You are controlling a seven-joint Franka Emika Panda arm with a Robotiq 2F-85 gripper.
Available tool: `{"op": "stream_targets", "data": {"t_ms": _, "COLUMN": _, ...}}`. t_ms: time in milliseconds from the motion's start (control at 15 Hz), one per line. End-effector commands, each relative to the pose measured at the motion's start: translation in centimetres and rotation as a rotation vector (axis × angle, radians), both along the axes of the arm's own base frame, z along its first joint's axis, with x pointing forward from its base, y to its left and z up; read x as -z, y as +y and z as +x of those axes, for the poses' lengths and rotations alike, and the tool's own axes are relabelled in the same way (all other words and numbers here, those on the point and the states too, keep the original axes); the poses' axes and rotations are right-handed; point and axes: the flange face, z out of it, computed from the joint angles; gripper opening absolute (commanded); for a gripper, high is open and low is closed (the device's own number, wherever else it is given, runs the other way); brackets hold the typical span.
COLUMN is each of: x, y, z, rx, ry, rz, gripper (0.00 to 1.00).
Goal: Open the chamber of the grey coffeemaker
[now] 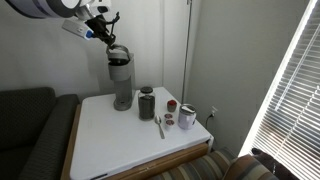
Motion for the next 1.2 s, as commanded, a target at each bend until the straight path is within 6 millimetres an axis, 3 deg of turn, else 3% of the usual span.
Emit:
{"op": "stream_targets", "data": {"t_ms": 0, "x": -1.1, "y": 0.0, "z": 0.4, "rx": -0.016, "ry": -0.033, "rz": -0.012, "gripper": 0.0}}
{"op": "stream_targets", "data": {"t_ms": 1133, "x": -2.4, "y": 0.2, "z": 1.7, "rx": -0.024, "ry": -0.05, "rz": -0.005, "gripper": 0.0}}
